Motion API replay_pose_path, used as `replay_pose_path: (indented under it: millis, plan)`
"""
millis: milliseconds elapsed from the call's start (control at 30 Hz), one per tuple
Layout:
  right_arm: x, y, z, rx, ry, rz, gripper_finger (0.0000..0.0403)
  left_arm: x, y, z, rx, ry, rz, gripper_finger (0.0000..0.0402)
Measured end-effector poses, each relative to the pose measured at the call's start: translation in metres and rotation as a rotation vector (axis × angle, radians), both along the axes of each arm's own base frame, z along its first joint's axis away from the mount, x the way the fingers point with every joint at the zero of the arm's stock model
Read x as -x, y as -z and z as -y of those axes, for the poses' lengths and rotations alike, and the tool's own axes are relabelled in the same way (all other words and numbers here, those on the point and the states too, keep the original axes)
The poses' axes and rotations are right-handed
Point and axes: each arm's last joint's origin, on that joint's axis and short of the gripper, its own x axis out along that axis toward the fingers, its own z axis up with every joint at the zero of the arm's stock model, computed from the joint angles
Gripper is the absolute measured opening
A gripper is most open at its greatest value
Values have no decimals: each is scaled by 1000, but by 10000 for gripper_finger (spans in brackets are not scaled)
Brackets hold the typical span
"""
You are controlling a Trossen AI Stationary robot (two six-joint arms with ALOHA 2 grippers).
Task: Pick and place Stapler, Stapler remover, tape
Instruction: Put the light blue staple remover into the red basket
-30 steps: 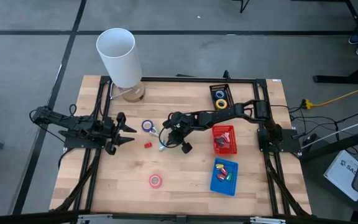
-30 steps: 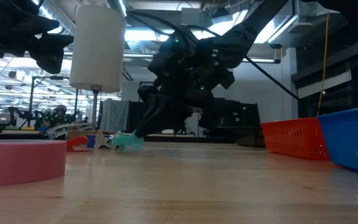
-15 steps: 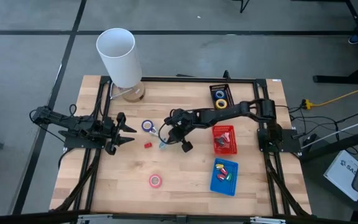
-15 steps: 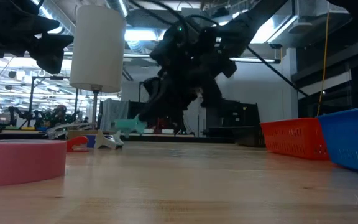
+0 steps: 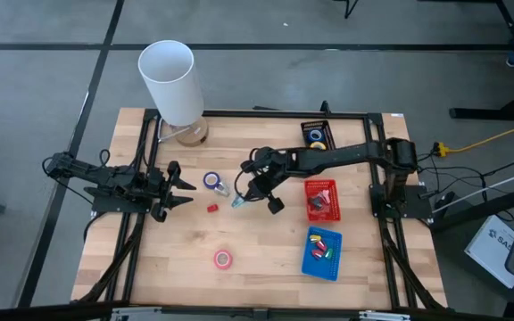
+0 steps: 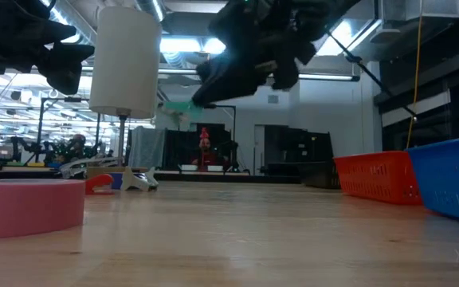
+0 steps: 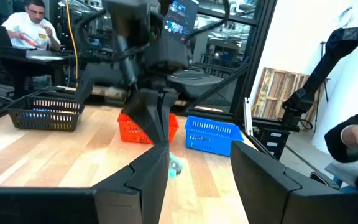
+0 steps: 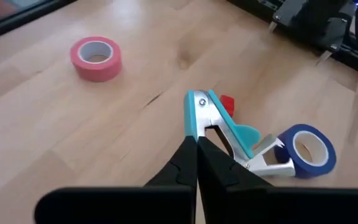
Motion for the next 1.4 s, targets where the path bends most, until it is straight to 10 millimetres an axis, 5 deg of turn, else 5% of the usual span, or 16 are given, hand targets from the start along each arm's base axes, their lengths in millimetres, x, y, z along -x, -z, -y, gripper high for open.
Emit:
replay_pose_path:
  millis: [800,1100,1400]
  plan:
    - [84,-84,-4,0,5,-197,0,0,0,0,0,0,0,169]
    - [124,-91,3,-42,110,-183,0,0,0,0,0,0,0,169]
    - [168,-77,5,-58,337,-142,0,0,0,0,0,0,-2,169]
